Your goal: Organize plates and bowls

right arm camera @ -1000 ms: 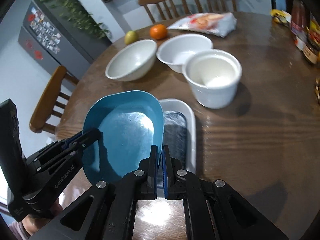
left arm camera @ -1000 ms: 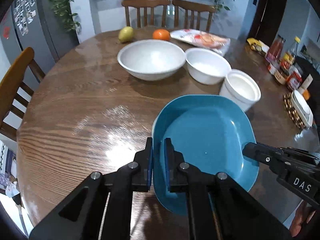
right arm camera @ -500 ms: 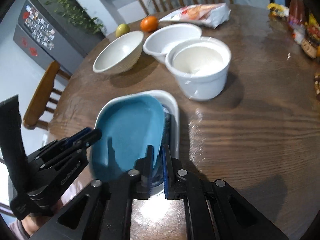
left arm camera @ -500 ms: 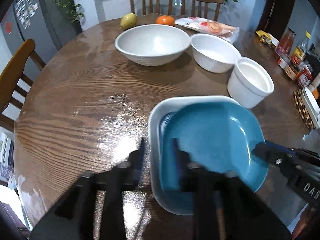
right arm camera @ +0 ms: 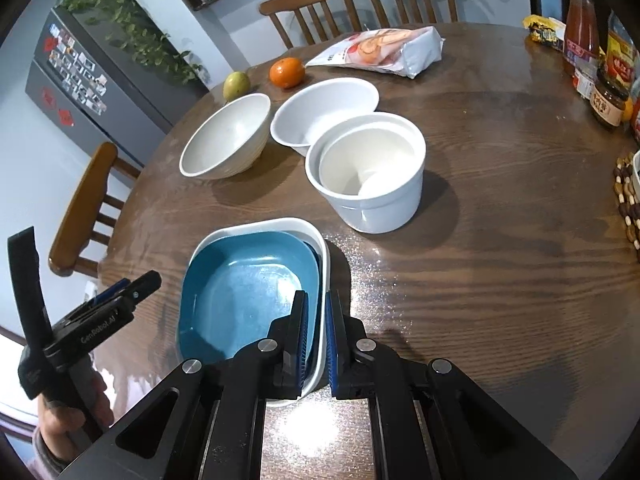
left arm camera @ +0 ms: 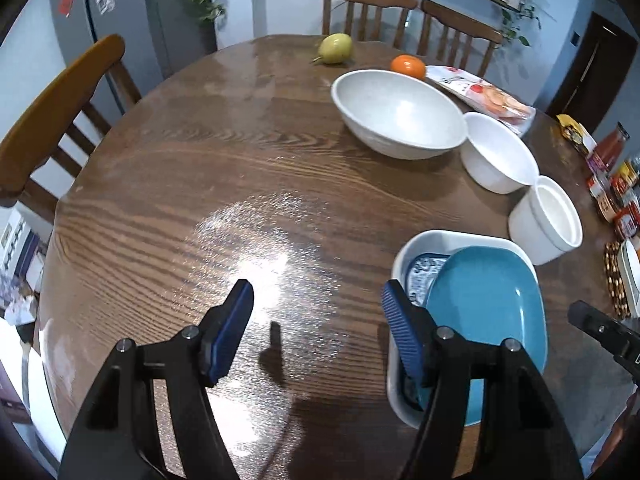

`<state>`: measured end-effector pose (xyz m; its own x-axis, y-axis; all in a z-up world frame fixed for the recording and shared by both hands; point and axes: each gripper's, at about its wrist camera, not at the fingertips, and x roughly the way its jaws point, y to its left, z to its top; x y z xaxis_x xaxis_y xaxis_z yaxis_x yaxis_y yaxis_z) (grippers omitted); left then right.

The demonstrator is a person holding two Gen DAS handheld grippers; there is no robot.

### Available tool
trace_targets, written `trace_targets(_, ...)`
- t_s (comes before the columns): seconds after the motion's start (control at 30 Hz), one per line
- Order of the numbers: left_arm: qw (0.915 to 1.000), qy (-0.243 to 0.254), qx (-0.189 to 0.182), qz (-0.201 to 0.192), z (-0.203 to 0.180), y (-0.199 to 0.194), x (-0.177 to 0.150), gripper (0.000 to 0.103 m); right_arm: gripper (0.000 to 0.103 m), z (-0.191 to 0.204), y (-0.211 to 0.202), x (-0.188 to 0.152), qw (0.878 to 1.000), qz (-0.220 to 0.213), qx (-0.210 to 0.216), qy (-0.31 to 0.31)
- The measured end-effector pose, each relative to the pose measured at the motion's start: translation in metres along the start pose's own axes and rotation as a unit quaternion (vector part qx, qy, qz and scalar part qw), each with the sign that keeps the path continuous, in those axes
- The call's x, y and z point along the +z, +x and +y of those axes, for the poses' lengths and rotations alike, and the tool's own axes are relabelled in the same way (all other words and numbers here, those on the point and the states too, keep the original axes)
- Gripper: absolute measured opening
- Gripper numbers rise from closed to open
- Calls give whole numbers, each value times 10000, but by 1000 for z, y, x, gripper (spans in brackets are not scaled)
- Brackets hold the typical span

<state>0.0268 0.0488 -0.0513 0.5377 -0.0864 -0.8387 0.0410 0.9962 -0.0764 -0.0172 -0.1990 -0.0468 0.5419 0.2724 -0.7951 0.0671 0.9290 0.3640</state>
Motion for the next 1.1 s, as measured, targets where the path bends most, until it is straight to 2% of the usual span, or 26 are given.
trace_targets(0.17, 9999, -129, 24, -63, 9, -1, 5, 69, 8, 6, 1, 9, 9999, 4, 131, -47)
trace_targets(0.23, 9998, -191, 20, -113, 13, -2, 10, 71, 12, 10, 1, 14, 9998, -6, 184, -102)
trace_targets(0.3, 9996, -233, -4, -153, 16, -3, 17, 71, 33, 15, 3, 19, 9996, 0, 264, -115)
trace_targets(0.37, 9994, -249, -18, -250, 18, -2, 27, 71, 45, 21, 6, 26, 9993, -34, 360, -104)
trace_targets(0.57, 9979, -363, -32, -531, 25, 7, 70, 71, 45, 54, 20, 56, 9978, -271, 535, -282)
trace_targets(0.67, 9981, -404, -136, -446, 27, 22, 93, 71, 45, 65, 39, 76, 9979, -273, 577, -114)
trace_targets(0.83, 9991, -279, -202, -236, 18, 52, 122, 71, 45, 70, 83, 105, 9983, 6, 485, 334)
trace_targets(0.97, 9994, -243, -231, 7, 15, 75, 131, 71, 45, 72, 109, 111, 9984, 152, 266, 465)
trace_targets(1.1, 9996, -158, -194, 135, 15, 90, 136, 69, 45, 70, 125, 113, 9967, 237, 371, 676)
